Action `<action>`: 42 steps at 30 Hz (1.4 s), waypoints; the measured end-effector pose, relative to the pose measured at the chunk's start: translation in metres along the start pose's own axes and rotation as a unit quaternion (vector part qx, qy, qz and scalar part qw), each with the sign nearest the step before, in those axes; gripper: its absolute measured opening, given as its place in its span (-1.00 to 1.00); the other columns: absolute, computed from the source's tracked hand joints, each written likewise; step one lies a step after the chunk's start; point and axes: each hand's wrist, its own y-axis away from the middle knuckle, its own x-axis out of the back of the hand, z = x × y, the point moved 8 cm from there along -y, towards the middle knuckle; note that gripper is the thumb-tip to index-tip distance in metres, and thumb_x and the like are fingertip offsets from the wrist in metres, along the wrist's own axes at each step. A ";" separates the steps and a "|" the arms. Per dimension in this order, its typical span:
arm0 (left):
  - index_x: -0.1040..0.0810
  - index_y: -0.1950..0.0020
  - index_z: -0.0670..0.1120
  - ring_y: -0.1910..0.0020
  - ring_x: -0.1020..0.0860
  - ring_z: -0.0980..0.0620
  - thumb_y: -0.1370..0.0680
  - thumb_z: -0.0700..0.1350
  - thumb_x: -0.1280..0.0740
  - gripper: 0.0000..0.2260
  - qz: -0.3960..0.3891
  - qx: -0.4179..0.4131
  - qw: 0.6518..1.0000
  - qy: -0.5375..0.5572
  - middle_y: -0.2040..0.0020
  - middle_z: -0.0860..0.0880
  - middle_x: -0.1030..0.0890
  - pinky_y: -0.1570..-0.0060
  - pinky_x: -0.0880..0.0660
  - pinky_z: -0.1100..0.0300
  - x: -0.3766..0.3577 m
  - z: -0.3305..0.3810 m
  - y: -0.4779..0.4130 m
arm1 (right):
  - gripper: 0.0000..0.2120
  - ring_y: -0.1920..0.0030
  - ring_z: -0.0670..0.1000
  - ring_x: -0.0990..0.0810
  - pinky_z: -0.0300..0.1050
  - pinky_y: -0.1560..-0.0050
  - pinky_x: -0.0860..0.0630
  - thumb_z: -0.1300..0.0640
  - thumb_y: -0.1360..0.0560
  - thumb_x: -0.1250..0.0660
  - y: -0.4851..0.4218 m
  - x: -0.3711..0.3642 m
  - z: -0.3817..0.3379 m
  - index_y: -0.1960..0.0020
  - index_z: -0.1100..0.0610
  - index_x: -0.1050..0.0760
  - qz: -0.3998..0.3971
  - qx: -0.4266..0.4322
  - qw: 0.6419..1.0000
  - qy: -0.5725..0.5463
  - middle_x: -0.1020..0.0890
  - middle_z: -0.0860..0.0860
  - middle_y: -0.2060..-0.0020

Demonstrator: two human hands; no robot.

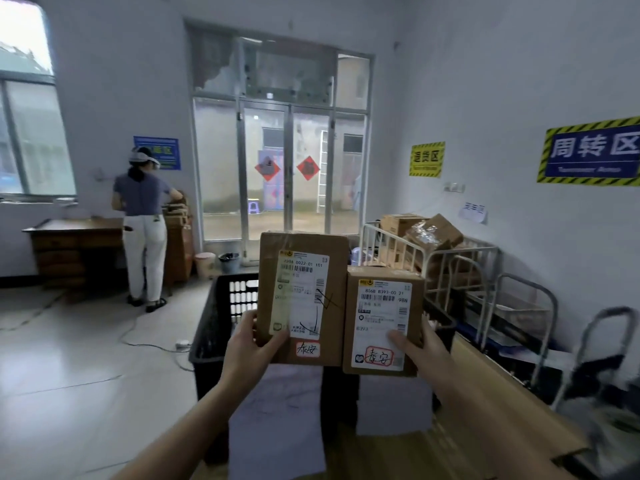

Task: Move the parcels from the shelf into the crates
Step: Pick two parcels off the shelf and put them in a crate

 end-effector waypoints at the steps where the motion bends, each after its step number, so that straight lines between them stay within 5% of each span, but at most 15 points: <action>1: -0.42 -0.05 -0.02 0.07 -0.59 0.07 -0.44 -0.07 -0.43 -0.74 0.007 0.004 1.000 -0.003 0.03 0.00 -0.58 0.22 -0.55 0.26 0.013 -0.006 -0.005 | -0.55 0.02 -0.01 -0.67 -0.03 0.02 -0.62 0.01 -0.39 -0.38 -0.007 -0.015 0.001 -0.24 -0.02 -0.38 -0.005 0.003 1.000 0.003 -0.65 -0.03 -0.03; 6: -0.40 -0.08 -0.03 0.10 -0.57 0.10 -0.44 -0.04 -0.43 -0.70 0.025 0.033 0.999 -0.015 0.08 0.07 -0.56 0.23 -0.55 0.26 0.063 -0.030 -0.027 | -0.59 0.04 -0.10 -0.65 -0.25 0.19 -0.60 0.05 -0.43 -0.37 -0.038 -0.078 0.002 -0.24 -0.01 -0.37 -0.035 0.009 0.999 0.013 -0.62 -0.07 -0.04; 13: -0.37 -0.13 -0.07 0.06 -0.57 0.03 -0.46 -0.05 -0.41 -0.67 0.032 0.053 0.998 -0.017 0.02 0.00 -0.56 0.15 -0.60 0.14 0.087 -0.059 -0.066 | -0.70 0.08 -0.08 -0.65 -0.30 0.28 -0.57 0.15 -0.47 -0.35 -0.084 -0.118 0.014 -0.17 0.02 -0.41 -0.047 -0.008 0.999 -0.005 -0.63 -0.03 0.00; 23: -0.25 -0.39 -0.09 -0.16 -0.54 -0.09 -0.46 0.00 -0.40 -0.42 0.015 0.101 0.991 -0.083 -0.13 0.00 -0.50 -0.10 -0.55 -0.01 0.059 -0.114 -0.134 | -0.58 0.08 0.04 -0.66 -0.15 0.19 -0.58 0.08 -0.47 -0.35 -0.177 -0.133 0.072 -0.24 0.04 -0.25 -0.023 -0.050 0.998 -0.017 -0.61 0.02 0.02; 29: -0.21 -0.41 -0.06 -0.20 -0.50 -0.06 -0.45 -0.02 -0.41 -0.39 -0.060 0.204 0.965 -0.152 -0.27 -0.07 -0.50 -0.20 -0.47 0.02 0.033 -0.174 -0.165 | -0.56 0.06 0.02 -0.67 -0.02 -0.02 -0.60 -0.03 -0.46 -0.36 -0.225 -0.134 0.149 -0.24 0.10 -0.31 -0.060 -0.165 0.982 0.062 -0.65 0.04 0.00; 36: -0.19 -0.36 -0.14 -0.21 -0.49 -0.07 -0.43 -0.06 -0.45 -0.37 -0.142 0.357 0.907 -0.172 -0.28 -0.11 -0.46 -0.15 -0.49 0.10 0.016 -0.251 -0.166 | -0.14 0.02 0.00 -0.67 0.02 -0.13 -0.56 -0.18 0.01 -0.62 -0.253 -0.147 0.234 -0.18 0.14 -0.46 -0.205 -0.307 0.914 0.168 -0.69 0.00 0.01; 40: -0.10 -0.41 -0.18 -0.24 -0.47 -0.10 -0.40 -0.13 -0.46 -0.27 -0.172 0.430 0.870 -0.172 -0.30 -0.14 -0.43 -0.20 -0.49 0.03 0.009 -0.283 -0.154 | -0.61 0.02 0.04 -0.67 -0.01 -0.19 -0.53 0.21 -0.27 -0.55 -0.244 -0.162 0.241 -0.07 0.24 -0.59 -0.247 -0.366 0.880 0.176 -0.70 0.08 0.06; 42: -0.09 -0.43 -0.19 -0.24 -0.48 -0.11 -0.37 -0.14 -0.49 -0.21 -0.182 0.456 0.856 -0.162 -0.28 -0.14 -0.45 -0.20 -0.50 0.03 0.006 -0.296 -0.152 | -0.67 0.00 0.05 -0.65 0.00 -0.21 -0.52 0.26 -0.28 -0.54 -0.244 -0.165 0.250 -0.03 0.24 -0.60 -0.249 -0.389 0.866 0.189 -0.70 0.08 0.07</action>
